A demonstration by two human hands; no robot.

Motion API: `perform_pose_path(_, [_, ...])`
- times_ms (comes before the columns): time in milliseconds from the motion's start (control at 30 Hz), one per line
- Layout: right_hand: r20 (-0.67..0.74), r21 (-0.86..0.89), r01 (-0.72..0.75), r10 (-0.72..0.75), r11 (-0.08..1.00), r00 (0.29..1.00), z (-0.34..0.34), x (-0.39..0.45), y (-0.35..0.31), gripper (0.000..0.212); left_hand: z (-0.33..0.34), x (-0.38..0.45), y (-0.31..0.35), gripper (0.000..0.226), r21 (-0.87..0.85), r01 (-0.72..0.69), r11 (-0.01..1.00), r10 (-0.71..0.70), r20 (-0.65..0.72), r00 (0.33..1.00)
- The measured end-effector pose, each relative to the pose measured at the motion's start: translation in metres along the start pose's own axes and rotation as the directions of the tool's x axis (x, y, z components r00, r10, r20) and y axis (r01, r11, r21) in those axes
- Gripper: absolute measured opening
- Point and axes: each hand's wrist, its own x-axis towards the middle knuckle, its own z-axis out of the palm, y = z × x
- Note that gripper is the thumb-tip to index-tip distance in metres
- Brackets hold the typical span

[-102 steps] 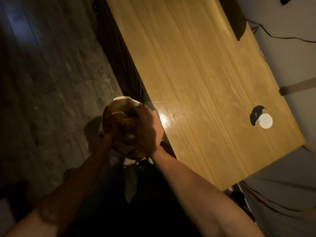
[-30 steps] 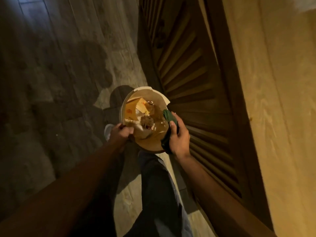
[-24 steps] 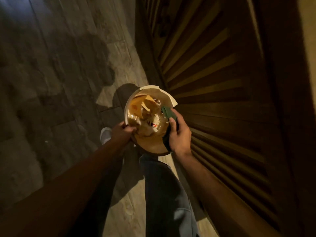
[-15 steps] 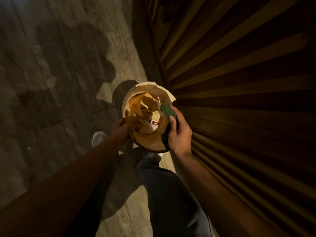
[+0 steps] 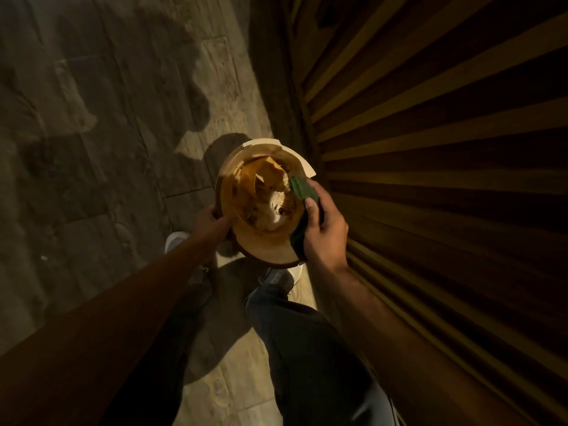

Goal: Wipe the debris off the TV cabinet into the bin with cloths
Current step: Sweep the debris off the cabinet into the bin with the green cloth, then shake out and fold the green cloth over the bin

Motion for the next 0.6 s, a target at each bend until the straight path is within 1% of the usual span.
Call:
perform_pose_path(100, [-0.006, 0.021, 0.002, -0.002, 1.0, 1.0, 0.003, -0.004, -0.018, 0.04, -0.007, -0.016, 0.008, 0.009, 0.138, -0.016, 0.99, 0.014, 0.014, 1.0])
perform_pose_path(133, [-0.007, 0.036, 0.001, -0.001, 0.999, 1.0, 0.003, -0.008, -0.026, 0.04, -0.009, -0.026, 0.012, 0.01, 0.192, -0.03, 0.981, 0.031, -0.006, 0.999])
perform_pose_path(200, [-0.013, 0.051, 0.019, -0.019, 0.998, 1.0, 0.0, -0.021, -0.046, 0.038, -0.013, -0.053, 0.022, 0.022, 0.227, -0.06, 0.972, 0.087, -0.113, 0.99])
perform_pose_path(233, [-0.009, 0.051, 0.037, -0.037, 0.998, 0.999, -0.003, -0.028, -0.057, 0.038, -0.016, -0.07, 0.03, 0.027, 0.224, -0.1, 0.969, 0.139, -0.164, 0.977])
perform_pose_path(267, [-0.002, 0.048, 0.058, -0.058, 0.997, 0.998, -0.006, -0.036, -0.069, 0.038, -0.018, -0.09, 0.04, 0.027, 0.217, -0.16, 0.963, 0.201, -0.181, 0.963])
perform_pose_path(300, [0.003, 0.04, 0.074, -0.074, 0.996, 0.997, -0.01, -0.044, -0.08, 0.038, -0.018, -0.109, 0.053, 0.023, 0.192, -0.217, 0.957, 0.249, -0.16, 0.955])
perform_pose_path(333, [0.011, 0.027, 0.082, -0.082, 0.996, 0.997, -0.015, -0.053, -0.092, 0.038, -0.017, -0.13, 0.068, 0.021, 0.137, -0.247, 0.959, 0.263, -0.111, 0.958])
perform_pose_path(367, [0.022, 0.015, 0.084, -0.084, 0.996, 0.996, -0.021, -0.063, -0.106, 0.038, -0.013, -0.152, 0.085, 0.022, 0.052, -0.249, 0.967, 0.251, -0.045, 0.967])
perform_pose_path(400, [0.036, 0.005, 0.091, -0.091, 0.996, 0.995, -0.026, -0.074, -0.119, 0.038, -0.009, -0.174, 0.103, 0.028, -0.013, -0.232, 0.973, 0.233, 0.032, 0.972])
perform_pose_path(467, [0.069, -0.014, 0.134, -0.132, 0.991, 0.989, -0.041, -0.099, -0.149, 0.04, -0.002, -0.215, 0.135, 0.045, -0.038, -0.207, 0.978, 0.211, 0.15, 0.966])
perform_pose_path(533, [0.109, -0.035, 0.211, -0.206, 0.977, 0.973, -0.059, -0.125, -0.179, 0.044, -0.002, -0.255, 0.161, 0.05, -0.055, -0.212, 0.976, 0.218, 0.167, 0.962])
perform_pose_path(600, [0.133, -0.071, 0.309, -0.298, 0.949, 0.945, -0.078, -0.149, -0.208, 0.047, -0.009, -0.296, 0.182, 0.052, -0.138, -0.245, 0.96, 0.265, 0.156, 0.951])
